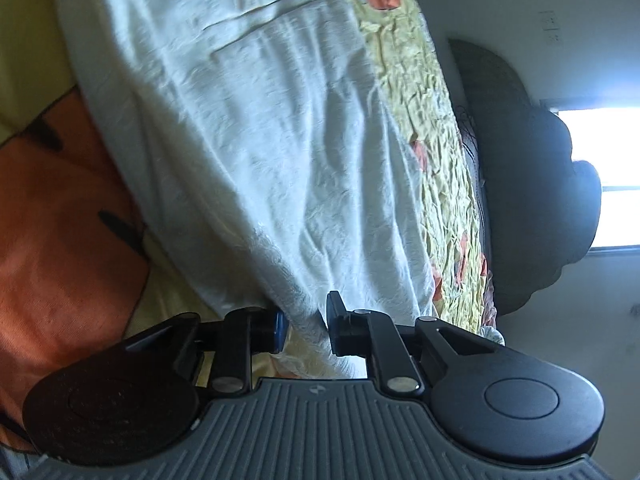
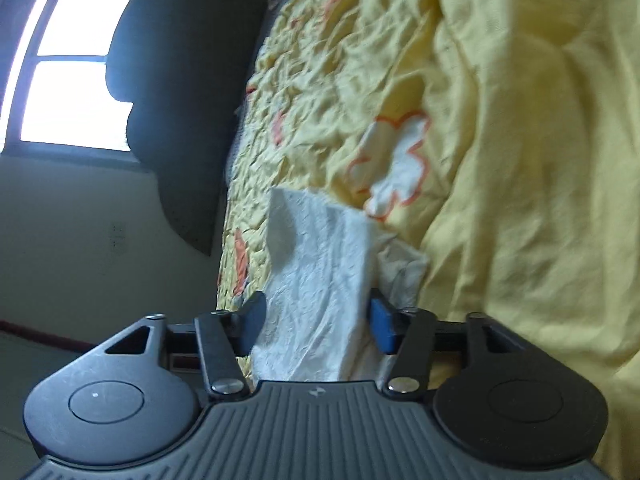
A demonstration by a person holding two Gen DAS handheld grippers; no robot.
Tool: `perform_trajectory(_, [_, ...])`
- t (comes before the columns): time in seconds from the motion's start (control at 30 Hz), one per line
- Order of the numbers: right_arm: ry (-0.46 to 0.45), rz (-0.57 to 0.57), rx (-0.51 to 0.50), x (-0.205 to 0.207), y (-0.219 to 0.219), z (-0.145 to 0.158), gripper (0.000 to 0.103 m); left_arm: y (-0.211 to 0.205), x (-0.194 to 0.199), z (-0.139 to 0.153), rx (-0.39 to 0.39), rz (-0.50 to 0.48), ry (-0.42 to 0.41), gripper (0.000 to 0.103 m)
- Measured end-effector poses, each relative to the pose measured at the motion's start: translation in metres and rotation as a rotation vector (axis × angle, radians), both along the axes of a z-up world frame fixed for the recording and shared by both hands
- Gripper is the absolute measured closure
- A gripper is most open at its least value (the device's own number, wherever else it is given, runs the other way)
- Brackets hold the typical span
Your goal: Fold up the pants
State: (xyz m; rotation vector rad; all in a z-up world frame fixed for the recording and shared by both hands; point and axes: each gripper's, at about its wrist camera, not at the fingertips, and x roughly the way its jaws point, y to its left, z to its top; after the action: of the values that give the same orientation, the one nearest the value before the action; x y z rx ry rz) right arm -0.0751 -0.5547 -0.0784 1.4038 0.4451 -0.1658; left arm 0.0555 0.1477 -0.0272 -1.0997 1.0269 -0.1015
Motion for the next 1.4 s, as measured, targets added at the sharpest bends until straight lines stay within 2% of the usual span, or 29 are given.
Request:
perform_trajectory(0.03, [0.008,0.0,-0.017,0.004,0.001,0.001,0.05,0.0,0.0,-0.001,0.003,0.004,0.004,0.079])
perform_trajectory(0.07, [0.022,0.002,-0.03,0.007,0.002,0.002,0.059,0.0,-0.002,-0.002,0.008,0.014,0.01,0.086])
perform_trajectory(0.1, [0.04,0.005,-0.042,0.011,0.002,0.003,0.081,0.0,-0.006,-0.001,0.025,0.024,0.012,0.092])
perform_trajectory(0.13, [0.043,0.009,-0.049,0.013,0.002,0.003,0.088,-0.002,-0.008,0.0,0.039,0.03,0.01,0.092])
perform_trajectory(0.2, [0.041,-0.001,-0.075,0.015,0.003,0.01,0.096,-0.004,-0.013,0.005,0.067,0.041,0.006,0.093])
perform_trajectory(0.37, [-0.039,-0.007,-0.128,0.001,0.002,0.042,0.097,-0.005,-0.024,0.018,0.084,0.056,0.002,0.094])
perform_trajectory(0.4, [0.0,0.0,-0.151,0.001,0.001,0.038,0.097,-0.002,-0.023,0.016,0.075,0.049,0.005,0.094])
perform_trajectory(0.47, [0.094,0.012,-0.087,0.004,-0.007,0.007,0.097,0.005,-0.023,0.004,0.047,0.053,0.039,0.093])
perform_trajectory(0.53, [0.076,0.006,-0.069,0.003,-0.007,-0.004,0.098,0.006,-0.024,0.003,0.06,0.056,0.03,0.093])
perform_trajectory(0.67, [0.068,0.008,-0.09,-0.001,-0.003,0.006,0.098,0.001,-0.022,0.015,0.115,0.037,0.006,0.093])
perform_trajectory(0.77, [0.066,0.005,-0.048,-0.002,-0.008,-0.005,0.098,0.002,-0.021,0.005,0.094,0.041,0.017,0.093])
perform_trajectory(0.8, [0.051,-0.002,-0.011,0.001,-0.011,-0.01,0.098,0.003,-0.02,0.003,0.08,0.038,0.012,0.085])
perform_trajectory(0.87, [0.046,-0.003,0.064,-0.006,-0.018,-0.014,0.098,0.006,-0.019,0.003,0.05,0.01,0.014,0.08])
perform_trajectory(0.9, [0.048,-0.017,0.064,-0.012,-0.022,-0.01,0.097,0.009,-0.022,0.005,0.024,-0.003,0.013,0.079])
perform_trajectory(0.97, [0.058,-0.09,-0.012,-0.028,-0.032,0.006,0.093,0.014,-0.031,0.015,0.018,-0.053,0.0,0.074])
perform_trajectory(1.0, [0.055,-0.133,-0.068,-0.036,-0.037,0.018,0.091,0.015,-0.035,0.022,0.041,-0.09,-0.009,0.068])
perform_trajectory(1.03, [0.049,-0.158,-0.128,-0.039,-0.042,0.03,0.09,0.015,-0.04,0.029,0.067,-0.126,-0.025,0.067])
perform_trajectory(1.07, [0.043,-0.161,-0.192,-0.038,-0.045,0.043,0.084,0.013,-0.044,0.036,0.09,-0.17,-0.043,0.067])
perform_trajectory(1.13, [0.038,-0.104,-0.307,-0.022,-0.047,0.066,0.06,0.003,-0.049,0.051,0.153,-0.271,-0.079,0.067])
perform_trajectory(1.17, [0.036,-0.041,-0.368,-0.007,-0.044,0.077,0.035,-0.005,-0.051,0.061,0.196,-0.322,-0.121,0.067])
perform_trajectory(1.2, [0.04,0.03,-0.438,0.013,-0.038,0.086,0.019,-0.017,-0.05,0.071,0.238,-0.376,-0.164,0.067])
perform_trajectory(1.27, [0.08,0.166,-0.629,0.053,-0.022,0.099,0.019,-0.041,-0.049,0.09,0.295,-0.457,-0.264,0.067])
perform_trajectory(1.3, [0.116,0.225,-0.731,0.075,-0.013,0.101,0.019,-0.051,-0.047,0.097,0.311,-0.464,-0.328,0.066])
perform_trajectory(1.33, [0.154,0.279,-0.814,0.094,-0.006,0.1,0.019,-0.059,-0.045,0.101,0.341,-0.446,-0.387,0.064])
perform_trajectory(1.4, [0.225,0.351,-0.937,0.128,0.007,0.09,0.019,-0.073,-0.035,0.1,0.452,-0.397,-0.458,0.058])
